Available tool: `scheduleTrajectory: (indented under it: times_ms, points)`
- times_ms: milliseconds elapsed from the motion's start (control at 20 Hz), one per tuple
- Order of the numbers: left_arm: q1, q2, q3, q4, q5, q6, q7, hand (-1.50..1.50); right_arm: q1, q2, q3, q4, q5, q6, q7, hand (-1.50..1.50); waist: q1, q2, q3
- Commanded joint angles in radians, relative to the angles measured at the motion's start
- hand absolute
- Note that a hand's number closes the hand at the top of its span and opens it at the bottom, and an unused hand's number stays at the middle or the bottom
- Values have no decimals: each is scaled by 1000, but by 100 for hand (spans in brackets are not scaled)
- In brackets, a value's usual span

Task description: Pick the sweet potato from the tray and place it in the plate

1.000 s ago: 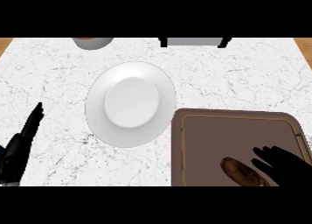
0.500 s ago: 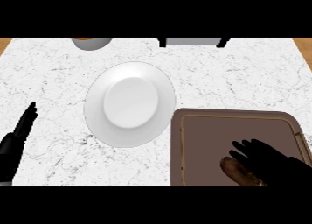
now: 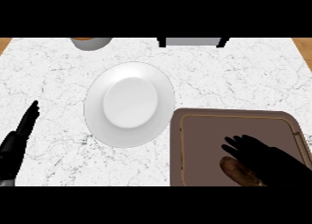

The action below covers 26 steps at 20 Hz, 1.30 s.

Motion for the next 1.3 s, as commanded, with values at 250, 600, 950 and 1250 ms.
scheduleTrajectory:
  times_ms: [250, 600, 950, 1250]
  points:
    - [-20, -58, 51, -1, -65, -38, 34, 0, -58, 88, -18, 118, 98, 12, -64, -150, -2, 0, 0]
    - [42, -75, 76, -36, -87, -75, -17, 0, -43, 128, 2, 208, 137, -72, -188, 150, 0, 0, 0]
    - [-11, -125, 61, -3, -138, -63, 1, 0, -287, 183, -77, 410, 119, -38, -249, 150, 14, 5, 0]
    - [-90, -106, 19, -37, -126, -121, -11, 0, -622, 157, -185, 709, 97, 1, -276, 150, 168, 62, 4]
